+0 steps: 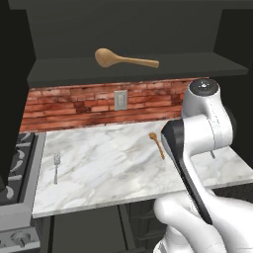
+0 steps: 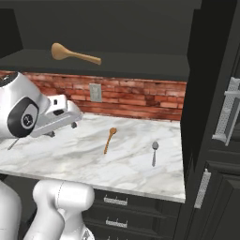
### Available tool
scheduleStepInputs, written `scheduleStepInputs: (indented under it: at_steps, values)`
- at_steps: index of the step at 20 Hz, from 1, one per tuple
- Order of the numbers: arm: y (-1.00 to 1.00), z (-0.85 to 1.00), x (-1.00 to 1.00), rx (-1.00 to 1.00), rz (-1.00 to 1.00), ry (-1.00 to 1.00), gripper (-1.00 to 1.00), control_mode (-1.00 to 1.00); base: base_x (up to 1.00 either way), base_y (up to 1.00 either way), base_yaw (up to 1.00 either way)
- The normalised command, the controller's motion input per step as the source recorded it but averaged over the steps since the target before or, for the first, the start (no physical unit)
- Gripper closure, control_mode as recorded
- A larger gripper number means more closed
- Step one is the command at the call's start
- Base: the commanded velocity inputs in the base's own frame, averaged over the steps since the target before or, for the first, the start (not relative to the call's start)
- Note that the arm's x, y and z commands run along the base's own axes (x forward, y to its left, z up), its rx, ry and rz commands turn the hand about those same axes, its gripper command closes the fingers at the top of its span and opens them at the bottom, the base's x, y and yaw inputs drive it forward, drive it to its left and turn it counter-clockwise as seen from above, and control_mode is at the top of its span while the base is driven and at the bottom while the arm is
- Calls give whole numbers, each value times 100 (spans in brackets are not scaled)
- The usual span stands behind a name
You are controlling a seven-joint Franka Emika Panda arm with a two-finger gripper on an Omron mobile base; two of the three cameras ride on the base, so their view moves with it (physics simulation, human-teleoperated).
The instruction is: Organize the utensils by type. Pick up the wooden spoons from the counter and place them in the open cabinet. Then pick up the metallic utensils from the counter and place them in the open drawer.
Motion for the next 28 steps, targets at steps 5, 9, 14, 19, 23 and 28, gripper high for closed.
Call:
scheduleStepInputs:
  at_steps: [5, 9, 14, 19, 23, 28]
  values:
    - [-34, -54, 11, 11, -15, 0, -100, -100, 0, 0, 0]
    - [-16, -54, 22, 5, -15, -1, -100, -100, 0, 0, 0]
    - [-4, -26, 46, 7, -7, -10, -100, -100, 0, 0, 0]
    - [0, -23, 67, 17, -6, 0, -100, -100, 0, 0, 0]
    - [-5, -12, 63, 21, 0, 3, -100, -100, 0, 0, 0]
    - [-4, -17, 55, 6, 0, 4, -100, -100, 0, 0, 0]
